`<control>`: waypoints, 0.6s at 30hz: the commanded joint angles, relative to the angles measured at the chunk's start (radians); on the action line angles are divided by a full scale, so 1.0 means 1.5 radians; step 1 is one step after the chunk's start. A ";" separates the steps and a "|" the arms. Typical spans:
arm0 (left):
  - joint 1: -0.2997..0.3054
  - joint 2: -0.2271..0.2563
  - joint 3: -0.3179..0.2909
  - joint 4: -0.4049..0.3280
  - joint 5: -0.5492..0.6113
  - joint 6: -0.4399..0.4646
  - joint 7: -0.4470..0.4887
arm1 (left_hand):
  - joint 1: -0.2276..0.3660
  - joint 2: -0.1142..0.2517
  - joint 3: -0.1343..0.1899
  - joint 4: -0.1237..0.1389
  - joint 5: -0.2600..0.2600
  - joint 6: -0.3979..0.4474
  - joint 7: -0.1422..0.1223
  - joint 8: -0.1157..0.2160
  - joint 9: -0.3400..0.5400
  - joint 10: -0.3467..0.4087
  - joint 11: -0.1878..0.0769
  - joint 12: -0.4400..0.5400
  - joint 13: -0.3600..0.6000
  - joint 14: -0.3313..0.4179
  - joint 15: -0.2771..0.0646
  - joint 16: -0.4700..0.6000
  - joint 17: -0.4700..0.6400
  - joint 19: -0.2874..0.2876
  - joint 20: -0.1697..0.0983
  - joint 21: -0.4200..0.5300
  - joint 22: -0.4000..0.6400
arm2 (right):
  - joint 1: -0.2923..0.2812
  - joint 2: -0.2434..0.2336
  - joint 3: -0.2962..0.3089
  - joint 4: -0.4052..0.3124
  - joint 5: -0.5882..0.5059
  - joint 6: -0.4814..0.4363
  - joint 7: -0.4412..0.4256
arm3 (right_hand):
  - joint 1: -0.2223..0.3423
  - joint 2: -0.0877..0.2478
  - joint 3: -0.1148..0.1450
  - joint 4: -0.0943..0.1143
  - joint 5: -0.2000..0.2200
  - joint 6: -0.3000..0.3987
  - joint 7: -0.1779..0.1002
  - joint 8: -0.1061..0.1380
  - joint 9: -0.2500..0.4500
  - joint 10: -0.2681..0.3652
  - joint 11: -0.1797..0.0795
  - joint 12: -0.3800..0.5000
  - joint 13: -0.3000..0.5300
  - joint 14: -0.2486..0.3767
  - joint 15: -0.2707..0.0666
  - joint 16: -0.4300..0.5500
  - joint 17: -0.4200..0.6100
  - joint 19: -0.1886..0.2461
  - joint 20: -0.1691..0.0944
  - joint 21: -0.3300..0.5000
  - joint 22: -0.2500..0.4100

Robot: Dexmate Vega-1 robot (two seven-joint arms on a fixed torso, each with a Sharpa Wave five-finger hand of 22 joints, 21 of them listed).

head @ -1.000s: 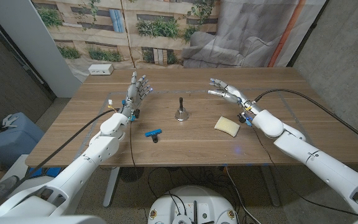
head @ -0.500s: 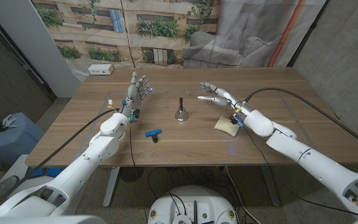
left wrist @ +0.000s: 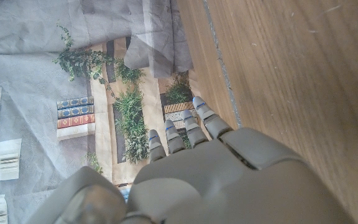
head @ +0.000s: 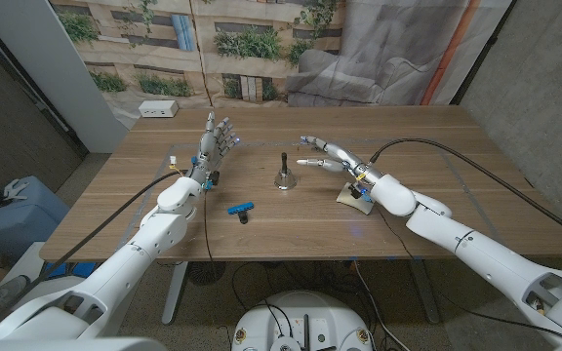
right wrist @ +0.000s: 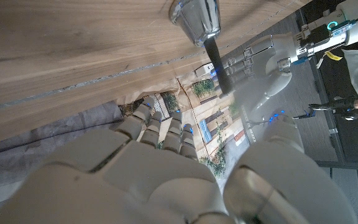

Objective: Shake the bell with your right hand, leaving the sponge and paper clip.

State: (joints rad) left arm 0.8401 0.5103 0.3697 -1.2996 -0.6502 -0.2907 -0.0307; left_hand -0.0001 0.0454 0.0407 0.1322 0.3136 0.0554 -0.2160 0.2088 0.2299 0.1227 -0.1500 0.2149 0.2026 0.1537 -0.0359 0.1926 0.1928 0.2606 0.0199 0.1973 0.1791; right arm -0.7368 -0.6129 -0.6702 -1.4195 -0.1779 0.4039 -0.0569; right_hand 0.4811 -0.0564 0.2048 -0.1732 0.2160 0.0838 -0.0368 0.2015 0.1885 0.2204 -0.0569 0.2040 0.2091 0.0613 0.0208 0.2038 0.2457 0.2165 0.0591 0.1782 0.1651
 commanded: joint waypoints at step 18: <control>0.000 0.000 0.000 0.000 0.000 0.000 0.000 | 0.002 0.005 0.000 0.004 0.005 0.000 -0.004 0.004 0.003 0.002 -0.005 0.004 0.003 0.006 -0.066 0.004 0.003 0.005 0.001 0.005 0.004 | 0.043 0.087 -0.055 0.113 -0.083 0.028 -0.107 | 0.088 0.002 0.034 0.002 0.011 0.098 -0.008 0.039 0.005 0.100 -0.018 0.020 -0.001 0.081 -0.045 0.029 -0.017 0.070 -0.016 0.018 0.002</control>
State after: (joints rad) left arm 0.8400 0.5105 0.3696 -1.2994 -0.6503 -0.2906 -0.0308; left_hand -0.0001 0.0454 0.0407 0.1322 0.3136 0.0554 -0.2160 0.2088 0.2298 0.1227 -0.1500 0.2149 0.2026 0.1537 -0.0359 0.1926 0.1928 0.2606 0.0199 0.1973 0.1791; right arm -0.6941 -0.5315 -0.7306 -1.3127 -0.2754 0.4498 -0.1447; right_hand 0.5954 -0.0571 0.2458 -0.1696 0.2262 0.2131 -0.0485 0.2516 0.1934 0.3515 -0.0799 0.2272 0.2042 0.1668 -0.0380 0.2386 0.2206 0.3032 0.0375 0.2014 0.1651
